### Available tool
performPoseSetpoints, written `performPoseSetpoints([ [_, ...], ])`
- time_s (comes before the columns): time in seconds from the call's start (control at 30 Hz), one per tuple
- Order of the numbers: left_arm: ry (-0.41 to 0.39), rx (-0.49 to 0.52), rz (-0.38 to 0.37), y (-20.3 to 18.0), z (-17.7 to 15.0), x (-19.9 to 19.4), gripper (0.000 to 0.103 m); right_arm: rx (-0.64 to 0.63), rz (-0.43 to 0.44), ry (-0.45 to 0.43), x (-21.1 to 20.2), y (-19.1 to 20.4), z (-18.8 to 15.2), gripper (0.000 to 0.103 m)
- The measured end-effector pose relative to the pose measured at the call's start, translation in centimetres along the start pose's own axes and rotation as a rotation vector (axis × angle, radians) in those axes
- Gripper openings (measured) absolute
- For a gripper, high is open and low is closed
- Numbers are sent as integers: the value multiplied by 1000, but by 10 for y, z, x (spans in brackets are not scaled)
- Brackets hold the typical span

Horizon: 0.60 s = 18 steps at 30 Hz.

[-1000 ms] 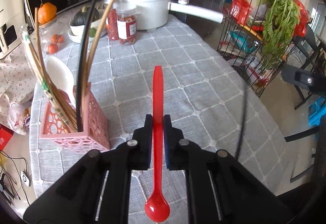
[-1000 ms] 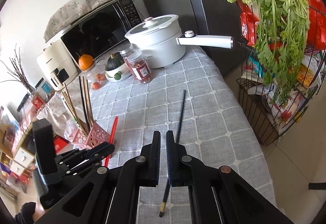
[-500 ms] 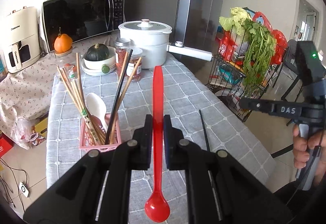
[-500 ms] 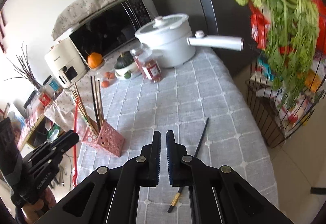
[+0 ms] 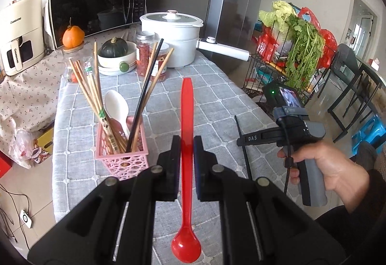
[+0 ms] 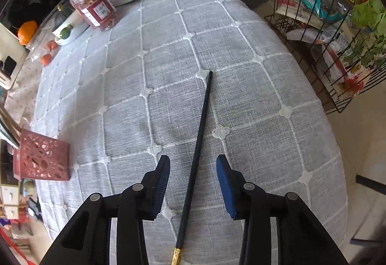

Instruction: Organize utensils

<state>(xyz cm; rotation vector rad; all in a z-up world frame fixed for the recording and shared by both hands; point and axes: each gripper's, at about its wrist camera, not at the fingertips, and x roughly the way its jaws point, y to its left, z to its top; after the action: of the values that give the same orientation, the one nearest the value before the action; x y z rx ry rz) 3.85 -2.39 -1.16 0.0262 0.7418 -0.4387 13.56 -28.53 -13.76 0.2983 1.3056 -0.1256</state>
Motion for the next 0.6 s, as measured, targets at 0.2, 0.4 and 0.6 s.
performPoseSetpoints([
  [0.2,6,3,8,5,-4,-2,11,-101,-136,-23,14,17,-5,15],
  [0.4,-25,-12,22,9,-2,-8,11,-112,-47,-19,6,17,-10,6],
  [0.6,-57,-17,25,10,2,-14,11,-151,30,-165,-48,19,-16,6],
])
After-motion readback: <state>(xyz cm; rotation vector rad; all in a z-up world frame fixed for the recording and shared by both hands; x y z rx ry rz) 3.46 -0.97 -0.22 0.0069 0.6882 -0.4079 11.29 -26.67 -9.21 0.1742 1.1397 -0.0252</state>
